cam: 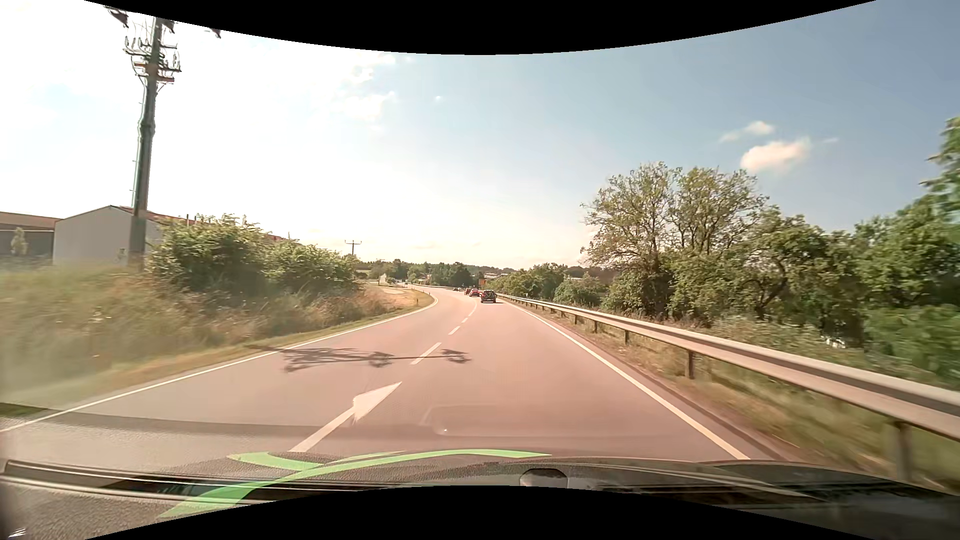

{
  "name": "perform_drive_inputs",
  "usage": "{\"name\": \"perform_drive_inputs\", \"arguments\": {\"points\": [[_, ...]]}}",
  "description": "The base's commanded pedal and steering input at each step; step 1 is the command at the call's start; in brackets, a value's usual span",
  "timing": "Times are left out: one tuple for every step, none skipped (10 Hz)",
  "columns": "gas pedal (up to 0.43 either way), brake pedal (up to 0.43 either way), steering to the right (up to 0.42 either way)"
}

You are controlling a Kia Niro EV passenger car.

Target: Follow the waypoints while adhering to traffic rules and regulations

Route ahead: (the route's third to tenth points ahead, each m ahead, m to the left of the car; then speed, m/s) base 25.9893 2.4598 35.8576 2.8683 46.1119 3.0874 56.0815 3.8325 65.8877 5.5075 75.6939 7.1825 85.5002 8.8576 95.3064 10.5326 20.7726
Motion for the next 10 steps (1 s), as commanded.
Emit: {"name": "perform_drive_inputs", "arguments": {"points": [[0.000, 0.000, -0.007], [0.000, 0.000, -0.007], [0.000, 0.000, -0.007], [0.000, 0.000, -0.007], [0.000, 0.000, -0.007], [0.000, 0.000, -0.006], [0.000, 0.000, -0.007], [0.000, 0.000, -0.006], [0.000, 0.000, -0.006], [0.000, 0.000, -0.007]]}}
